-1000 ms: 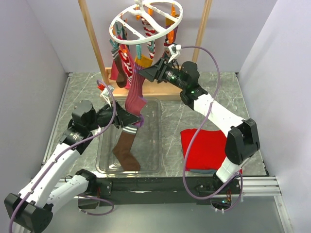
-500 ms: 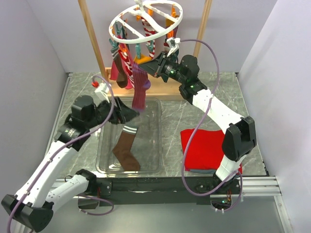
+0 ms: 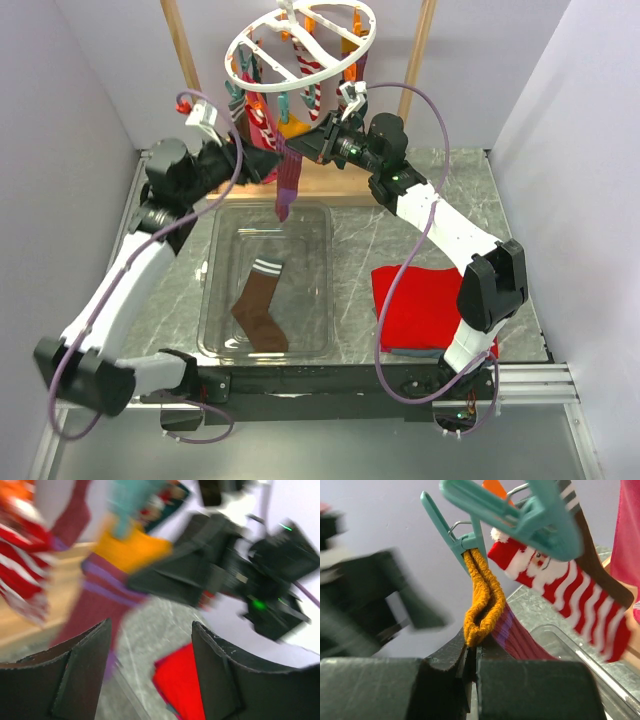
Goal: Remove the socks clipped to the hanger
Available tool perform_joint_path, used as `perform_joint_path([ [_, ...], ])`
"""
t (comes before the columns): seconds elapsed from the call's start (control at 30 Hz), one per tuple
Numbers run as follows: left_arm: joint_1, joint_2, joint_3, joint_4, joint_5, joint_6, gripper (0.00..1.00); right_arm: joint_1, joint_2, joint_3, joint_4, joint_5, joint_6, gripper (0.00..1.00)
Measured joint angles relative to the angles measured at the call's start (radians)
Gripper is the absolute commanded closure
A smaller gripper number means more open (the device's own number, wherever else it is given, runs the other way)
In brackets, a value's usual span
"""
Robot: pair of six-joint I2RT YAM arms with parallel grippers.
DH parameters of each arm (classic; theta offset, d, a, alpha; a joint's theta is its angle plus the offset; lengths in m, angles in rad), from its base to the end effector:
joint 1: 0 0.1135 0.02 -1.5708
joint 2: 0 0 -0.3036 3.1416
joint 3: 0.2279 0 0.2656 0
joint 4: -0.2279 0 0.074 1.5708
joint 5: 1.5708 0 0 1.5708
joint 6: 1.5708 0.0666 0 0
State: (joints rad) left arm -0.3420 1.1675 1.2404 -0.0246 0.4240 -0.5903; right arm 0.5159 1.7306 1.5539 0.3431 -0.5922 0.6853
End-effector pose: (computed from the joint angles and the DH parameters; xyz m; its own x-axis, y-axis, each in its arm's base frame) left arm 0.2631 -0.1228 0.4779 -0.3478 -0.4147 -0.8409 0.6009 0.5898 -0.5395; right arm 0.3827 0.2598 0.4482 -0.4506 0.3482 -0.8220 -0.7788 0.2968 0.5526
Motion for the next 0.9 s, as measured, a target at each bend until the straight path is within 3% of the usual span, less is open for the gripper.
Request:
perform_joint_path([
  [0.27, 0.172, 0.196, 0.090, 0.207, 0.172, -0.062, 0.23, 0.000, 0.000, 0.000, -0.011, -0.019, -0.011, 1.00],
  [0.53, 0.175, 0.278, 0.220, 0.401, 0.338, -0.131, 0.32, 0.000, -0.001, 0.017, -0.023, -0.037, -0.013, 1.00],
  [0.9, 0.175, 0.386, 0.281, 0.431, 0.394, -0.157, 0.22, -0.002, -0.006, 0.017, -0.024, -0.045, -0.014, 1.00],
])
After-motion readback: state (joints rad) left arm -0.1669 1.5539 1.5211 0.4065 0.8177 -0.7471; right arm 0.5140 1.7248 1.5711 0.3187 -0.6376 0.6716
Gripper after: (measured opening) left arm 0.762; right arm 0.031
